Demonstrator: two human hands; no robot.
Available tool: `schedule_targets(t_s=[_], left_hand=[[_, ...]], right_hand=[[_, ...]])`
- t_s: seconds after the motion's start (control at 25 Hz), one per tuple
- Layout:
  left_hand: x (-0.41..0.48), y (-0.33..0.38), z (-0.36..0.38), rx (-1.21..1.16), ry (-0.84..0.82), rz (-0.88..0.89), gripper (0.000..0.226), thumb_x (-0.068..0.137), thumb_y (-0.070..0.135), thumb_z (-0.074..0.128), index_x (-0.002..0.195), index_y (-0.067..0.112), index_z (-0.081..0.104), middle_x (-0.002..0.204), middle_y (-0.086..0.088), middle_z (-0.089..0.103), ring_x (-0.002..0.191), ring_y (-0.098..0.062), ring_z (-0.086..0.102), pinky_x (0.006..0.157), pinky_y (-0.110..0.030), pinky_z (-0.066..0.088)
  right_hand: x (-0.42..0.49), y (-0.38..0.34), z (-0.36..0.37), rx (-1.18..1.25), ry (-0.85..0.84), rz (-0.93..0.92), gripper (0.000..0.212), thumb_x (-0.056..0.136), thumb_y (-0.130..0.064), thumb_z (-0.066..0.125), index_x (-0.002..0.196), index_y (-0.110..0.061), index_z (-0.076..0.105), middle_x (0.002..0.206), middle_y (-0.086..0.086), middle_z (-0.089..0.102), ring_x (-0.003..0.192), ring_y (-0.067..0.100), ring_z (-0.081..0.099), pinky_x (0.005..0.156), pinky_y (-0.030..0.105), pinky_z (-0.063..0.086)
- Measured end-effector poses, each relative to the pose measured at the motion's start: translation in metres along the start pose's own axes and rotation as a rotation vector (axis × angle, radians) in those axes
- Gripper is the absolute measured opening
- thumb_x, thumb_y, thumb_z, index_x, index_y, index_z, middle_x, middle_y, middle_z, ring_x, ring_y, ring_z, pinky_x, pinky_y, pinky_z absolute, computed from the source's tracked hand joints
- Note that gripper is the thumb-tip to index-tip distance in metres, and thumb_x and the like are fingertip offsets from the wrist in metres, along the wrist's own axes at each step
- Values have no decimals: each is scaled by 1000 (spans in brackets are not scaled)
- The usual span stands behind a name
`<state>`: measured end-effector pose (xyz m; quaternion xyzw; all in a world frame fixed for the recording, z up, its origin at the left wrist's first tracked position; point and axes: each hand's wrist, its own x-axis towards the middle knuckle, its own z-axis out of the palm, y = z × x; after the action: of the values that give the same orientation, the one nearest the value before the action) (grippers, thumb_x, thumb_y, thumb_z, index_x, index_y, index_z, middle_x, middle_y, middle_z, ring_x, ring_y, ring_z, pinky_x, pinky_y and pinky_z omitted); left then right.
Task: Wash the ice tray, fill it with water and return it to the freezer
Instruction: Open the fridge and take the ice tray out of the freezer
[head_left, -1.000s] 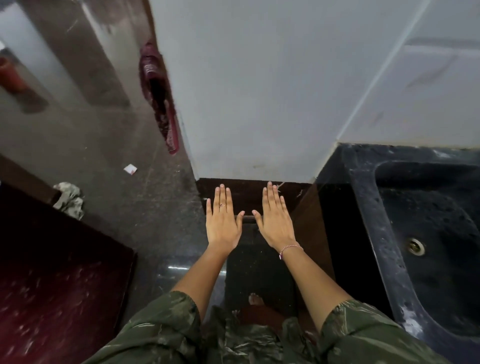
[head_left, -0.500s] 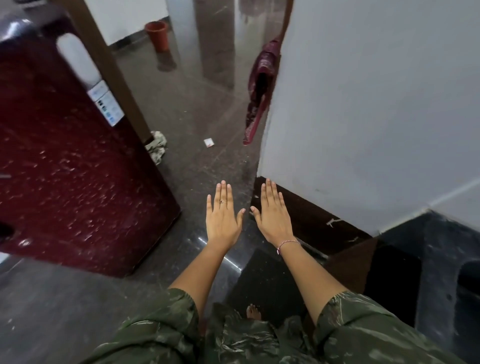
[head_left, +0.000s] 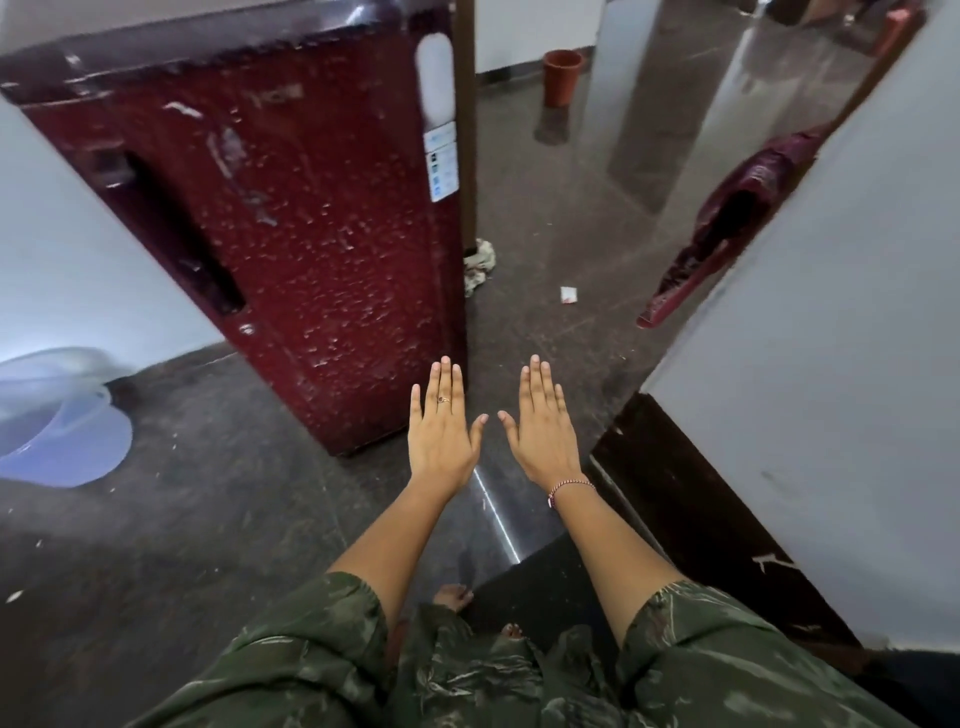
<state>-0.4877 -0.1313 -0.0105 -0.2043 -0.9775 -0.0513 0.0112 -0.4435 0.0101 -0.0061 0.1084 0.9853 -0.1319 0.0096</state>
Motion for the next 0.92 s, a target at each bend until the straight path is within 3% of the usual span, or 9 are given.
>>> schedule_targets(t_s=[0.16,0.6,0.92], left_hand=[[-11,-40,-3,-2,49,-119,74,92,53,4,148,6,-6,159,-9,-7,146,-18,-10,119,-41,-2],[19,-155,-17,22,102,-306,72,94,52,8,149,6,-5,158,-8,-9,146,-19,-9,120,-41,-1],[64,-246,-24,-19,188,-379,71,97,49,18,150,5,0,159,-10,-7,147,-19,-8,120,-44,7]], right_hand=[[16,-40,13,24,-3,-159,76,90,-52,4,148,-4,-1,156,9,-14,144,18,-14,116,32,-7],[95,-148,38,53,-16,-343,75,91,-52,5,148,-4,-3,157,9,-15,145,19,-15,118,33,-3],[166,-236,51,275,-12,-269,70,100,-44,26,149,-5,-7,157,5,-18,144,15,-18,120,33,1]])
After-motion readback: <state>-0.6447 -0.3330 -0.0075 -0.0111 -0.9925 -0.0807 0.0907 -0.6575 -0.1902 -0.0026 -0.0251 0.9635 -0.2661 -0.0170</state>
